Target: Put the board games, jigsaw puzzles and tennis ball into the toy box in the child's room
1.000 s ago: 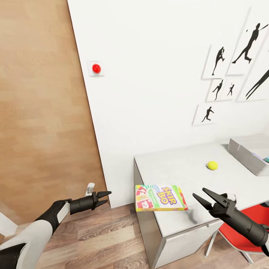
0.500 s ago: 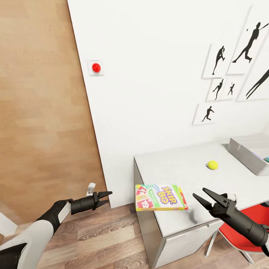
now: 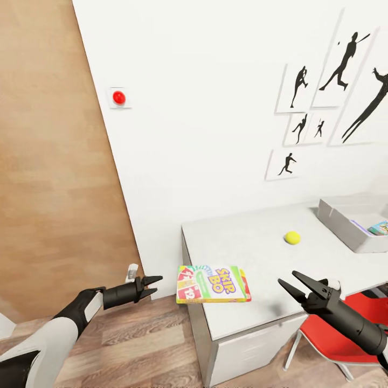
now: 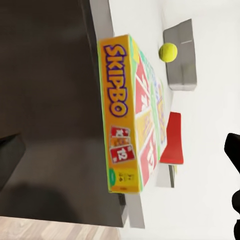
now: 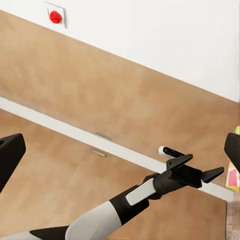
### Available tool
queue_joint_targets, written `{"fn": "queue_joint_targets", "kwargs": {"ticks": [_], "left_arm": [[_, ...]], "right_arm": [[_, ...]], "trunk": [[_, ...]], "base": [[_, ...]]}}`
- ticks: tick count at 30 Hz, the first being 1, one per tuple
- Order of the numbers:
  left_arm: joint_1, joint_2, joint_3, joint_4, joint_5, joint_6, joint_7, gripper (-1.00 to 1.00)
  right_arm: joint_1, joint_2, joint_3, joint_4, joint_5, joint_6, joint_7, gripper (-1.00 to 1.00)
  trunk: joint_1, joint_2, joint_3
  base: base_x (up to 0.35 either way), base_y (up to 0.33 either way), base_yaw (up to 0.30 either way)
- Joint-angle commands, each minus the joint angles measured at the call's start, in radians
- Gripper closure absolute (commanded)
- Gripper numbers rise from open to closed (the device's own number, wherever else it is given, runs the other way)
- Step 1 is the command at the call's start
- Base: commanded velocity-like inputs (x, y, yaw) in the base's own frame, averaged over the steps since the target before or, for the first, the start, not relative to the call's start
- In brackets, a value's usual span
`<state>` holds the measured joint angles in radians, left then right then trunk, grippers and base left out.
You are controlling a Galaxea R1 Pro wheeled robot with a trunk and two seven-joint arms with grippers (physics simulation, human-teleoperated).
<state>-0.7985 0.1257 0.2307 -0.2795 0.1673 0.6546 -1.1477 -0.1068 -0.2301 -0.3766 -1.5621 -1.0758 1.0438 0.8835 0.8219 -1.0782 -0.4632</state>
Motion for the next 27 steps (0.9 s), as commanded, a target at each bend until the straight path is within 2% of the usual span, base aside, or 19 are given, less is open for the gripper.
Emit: {"fn": "queue_joint_targets", "kwargs": {"ticks": [1, 8, 19, 27], "left_arm": [[-0.001, 0.0, -0.001, 0.0, 0.005, 0.008, -0.001, -1.0], [-0.001, 0.0, 0.001, 0.0, 0.005, 0.008, -0.001, -1.0], [-0.001, 0.0, 0.001, 0.0, 0.005, 0.008, -0.001, -1.0], [-0.001, 0.0, 0.002, 0.0, 0.005, 0.007, -0.002, -1.0]], "right_arm": [[-0.001, 0.0, -0.001, 0.0, 0.004, 0.003, 0.005, -1.0], [-0.001, 0.0, -0.001, 0.0, 0.004, 0.003, 0.005, -1.0], [-0.001, 0.0, -0.001, 0.0, 0.004, 0.003, 0.005, -1.0], [-0.001, 0.0, -0.001, 0.0, 0.004, 0.003, 0.004, -1.0]], "trunk": [[0.0, -0.001, -0.001], [0.0, -0.001, -0.001], [0.0, -0.001, -0.001], [0.0, -0.001, -0.001]], "base": [[-0.07, -0.3, 0.0], [-0.056, -0.203, 0.0], [-0.138, -0.02, 0.0], [-0.034, -0.001, 0.0]]}}
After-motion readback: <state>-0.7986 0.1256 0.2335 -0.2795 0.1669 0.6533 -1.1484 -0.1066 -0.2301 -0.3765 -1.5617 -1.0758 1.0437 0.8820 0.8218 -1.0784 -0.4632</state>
